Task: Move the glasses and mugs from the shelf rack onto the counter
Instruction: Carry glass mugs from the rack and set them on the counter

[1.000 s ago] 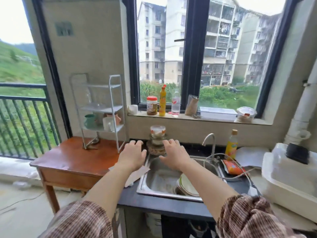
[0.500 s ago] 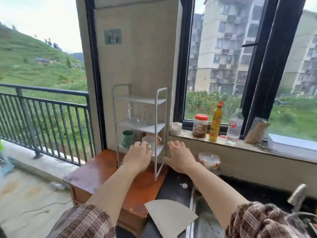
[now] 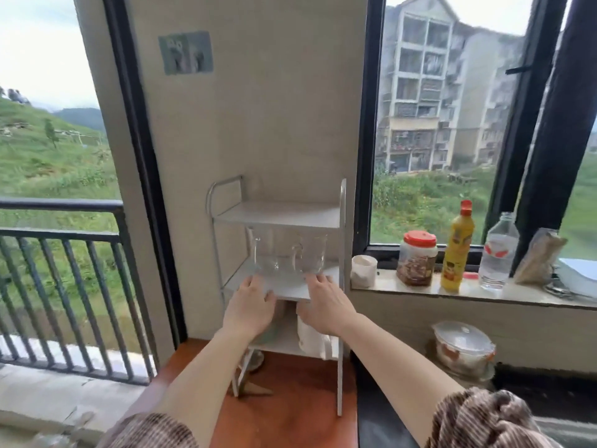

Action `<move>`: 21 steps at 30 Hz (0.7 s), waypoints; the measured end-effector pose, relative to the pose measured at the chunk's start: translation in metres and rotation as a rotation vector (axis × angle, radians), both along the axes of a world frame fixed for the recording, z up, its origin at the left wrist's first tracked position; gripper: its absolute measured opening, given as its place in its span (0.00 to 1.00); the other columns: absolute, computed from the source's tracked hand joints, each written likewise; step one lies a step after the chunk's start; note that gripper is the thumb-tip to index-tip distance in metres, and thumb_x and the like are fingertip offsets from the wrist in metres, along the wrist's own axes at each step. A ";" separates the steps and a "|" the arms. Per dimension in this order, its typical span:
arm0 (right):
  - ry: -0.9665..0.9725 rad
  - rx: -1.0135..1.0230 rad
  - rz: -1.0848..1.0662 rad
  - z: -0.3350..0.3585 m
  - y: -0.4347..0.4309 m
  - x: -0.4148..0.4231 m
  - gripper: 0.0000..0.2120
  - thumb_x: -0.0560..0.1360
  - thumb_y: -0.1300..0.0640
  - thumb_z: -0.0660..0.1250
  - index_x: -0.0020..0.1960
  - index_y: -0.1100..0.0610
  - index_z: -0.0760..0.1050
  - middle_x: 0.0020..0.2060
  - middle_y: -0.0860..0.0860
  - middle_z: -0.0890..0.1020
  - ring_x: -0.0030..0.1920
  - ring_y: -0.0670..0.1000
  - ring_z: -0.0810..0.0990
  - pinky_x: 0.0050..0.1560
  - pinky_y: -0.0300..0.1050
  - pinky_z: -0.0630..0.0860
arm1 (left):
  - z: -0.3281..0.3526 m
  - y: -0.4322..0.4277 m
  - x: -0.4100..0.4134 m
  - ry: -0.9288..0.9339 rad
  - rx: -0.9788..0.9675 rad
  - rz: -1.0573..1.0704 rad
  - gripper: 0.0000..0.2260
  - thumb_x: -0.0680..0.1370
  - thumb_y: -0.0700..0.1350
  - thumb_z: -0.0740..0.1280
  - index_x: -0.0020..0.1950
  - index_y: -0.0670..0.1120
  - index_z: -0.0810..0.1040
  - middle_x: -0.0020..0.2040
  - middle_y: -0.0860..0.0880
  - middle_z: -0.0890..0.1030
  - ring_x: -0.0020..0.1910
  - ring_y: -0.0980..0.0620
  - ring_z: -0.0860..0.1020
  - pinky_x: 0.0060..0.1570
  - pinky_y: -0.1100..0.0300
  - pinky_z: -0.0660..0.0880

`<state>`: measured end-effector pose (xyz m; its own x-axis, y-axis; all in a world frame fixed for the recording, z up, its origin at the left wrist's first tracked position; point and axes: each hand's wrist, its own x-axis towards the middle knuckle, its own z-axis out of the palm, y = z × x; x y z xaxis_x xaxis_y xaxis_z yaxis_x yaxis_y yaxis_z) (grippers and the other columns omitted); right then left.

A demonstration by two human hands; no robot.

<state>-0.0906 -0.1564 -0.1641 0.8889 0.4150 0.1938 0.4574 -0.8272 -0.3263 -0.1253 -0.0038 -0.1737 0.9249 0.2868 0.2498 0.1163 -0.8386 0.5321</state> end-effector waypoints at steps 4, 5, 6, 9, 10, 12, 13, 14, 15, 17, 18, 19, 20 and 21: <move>0.047 0.113 -0.082 0.010 0.037 0.039 0.30 0.76 0.53 0.65 0.74 0.59 0.59 0.68 0.56 0.69 0.69 0.58 0.66 0.66 0.52 0.69 | 0.009 0.031 0.042 -0.075 -0.097 0.001 0.24 0.82 0.48 0.56 0.76 0.41 0.57 0.75 0.41 0.65 0.71 0.41 0.68 0.65 0.50 0.67; 0.063 0.152 -0.106 0.012 0.044 0.048 0.30 0.76 0.53 0.65 0.73 0.59 0.59 0.67 0.56 0.69 0.69 0.58 0.66 0.66 0.52 0.69 | 0.010 0.036 0.052 -0.090 -0.120 0.003 0.23 0.82 0.48 0.56 0.75 0.40 0.59 0.73 0.40 0.67 0.70 0.40 0.68 0.65 0.50 0.67; 0.084 0.191 -0.130 0.012 0.050 0.055 0.30 0.75 0.53 0.65 0.73 0.59 0.59 0.68 0.56 0.69 0.69 0.58 0.66 0.66 0.53 0.69 | 0.010 0.041 0.060 -0.098 -0.146 0.008 0.22 0.82 0.48 0.56 0.74 0.40 0.61 0.72 0.39 0.68 0.69 0.40 0.69 0.65 0.50 0.67; 0.127 0.279 -0.200 0.010 0.065 0.071 0.33 0.75 0.53 0.65 0.75 0.60 0.57 0.70 0.57 0.68 0.70 0.58 0.66 0.69 0.52 0.66 | 0.006 0.049 0.085 -0.122 -0.262 0.020 0.21 0.82 0.49 0.57 0.73 0.40 0.64 0.69 0.39 0.71 0.68 0.39 0.70 0.65 0.50 0.68; 0.142 0.326 -0.222 0.009 0.069 0.076 0.33 0.75 0.54 0.66 0.75 0.60 0.58 0.70 0.57 0.69 0.70 0.58 0.67 0.68 0.51 0.66 | 0.004 0.051 0.092 -0.140 -0.310 0.015 0.20 0.82 0.49 0.57 0.72 0.41 0.67 0.68 0.39 0.74 0.66 0.39 0.72 0.62 0.50 0.69; 0.205 0.512 -0.264 0.008 0.078 0.083 0.33 0.73 0.55 0.68 0.74 0.58 0.60 0.70 0.55 0.70 0.69 0.57 0.69 0.65 0.48 0.69 | 0.001 0.054 0.103 -0.169 -0.416 -0.001 0.18 0.81 0.49 0.59 0.68 0.42 0.70 0.63 0.41 0.78 0.60 0.41 0.76 0.54 0.53 0.71; 0.262 0.630 -0.288 0.009 0.082 0.087 0.32 0.73 0.55 0.69 0.74 0.57 0.62 0.69 0.54 0.72 0.67 0.56 0.71 0.60 0.45 0.69 | 0.001 0.054 0.108 -0.170 -0.480 -0.008 0.18 0.81 0.50 0.59 0.67 0.43 0.71 0.62 0.42 0.78 0.58 0.42 0.77 0.52 0.55 0.71; 0.323 0.744 -0.309 0.010 0.086 0.089 0.32 0.73 0.56 0.70 0.74 0.57 0.63 0.68 0.53 0.72 0.66 0.55 0.72 0.57 0.43 0.68 | 0.001 0.056 0.112 -0.169 -0.547 -0.018 0.18 0.81 0.51 0.60 0.67 0.44 0.71 0.62 0.43 0.79 0.56 0.44 0.77 0.51 0.57 0.70; 0.377 0.845 -0.324 0.010 0.089 0.092 0.32 0.73 0.56 0.70 0.74 0.57 0.63 0.68 0.53 0.73 0.65 0.54 0.72 0.56 0.42 0.67 | 0.001 0.057 0.116 -0.166 -0.607 -0.033 0.18 0.80 0.52 0.61 0.67 0.45 0.71 0.62 0.44 0.79 0.54 0.46 0.77 0.52 0.57 0.71; 0.447 0.977 -0.348 0.010 0.090 0.095 0.30 0.72 0.56 0.71 0.72 0.58 0.67 0.64 0.51 0.75 0.63 0.53 0.73 0.56 0.42 0.67 | 0.003 0.059 0.121 -0.163 -0.684 -0.066 0.18 0.80 0.54 0.61 0.66 0.46 0.71 0.60 0.45 0.79 0.52 0.49 0.77 0.51 0.56 0.73; 0.464 1.017 -0.362 0.011 0.090 0.096 0.26 0.71 0.57 0.71 0.68 0.59 0.70 0.59 0.51 0.76 0.59 0.53 0.74 0.54 0.42 0.68 | 0.005 0.061 0.123 -0.163 -0.711 -0.082 0.17 0.80 0.55 0.61 0.64 0.46 0.72 0.58 0.45 0.80 0.51 0.49 0.77 0.48 0.57 0.73; 0.471 1.049 -0.372 0.011 0.088 0.096 0.21 0.71 0.57 0.71 0.62 0.60 0.74 0.53 0.52 0.78 0.53 0.52 0.75 0.48 0.41 0.69 | 0.007 0.061 0.123 -0.161 -0.738 -0.096 0.16 0.80 0.55 0.60 0.62 0.46 0.73 0.54 0.46 0.81 0.49 0.50 0.77 0.43 0.59 0.72; 0.472 1.068 -0.384 0.011 0.085 0.096 0.14 0.71 0.57 0.71 0.55 0.60 0.76 0.47 0.52 0.78 0.47 0.52 0.75 0.42 0.41 0.68 | 0.009 0.062 0.123 -0.162 -0.761 -0.106 0.15 0.80 0.55 0.59 0.60 0.47 0.74 0.49 0.47 0.81 0.47 0.50 0.77 0.40 0.62 0.70; 0.471 1.078 -0.402 0.012 0.082 0.096 0.09 0.72 0.56 0.70 0.48 0.59 0.75 0.42 0.52 0.77 0.42 0.51 0.73 0.38 0.40 0.66 | 0.011 0.062 0.122 -0.159 -0.777 -0.111 0.15 0.81 0.56 0.58 0.58 0.46 0.74 0.46 0.47 0.81 0.44 0.51 0.77 0.39 0.63 0.68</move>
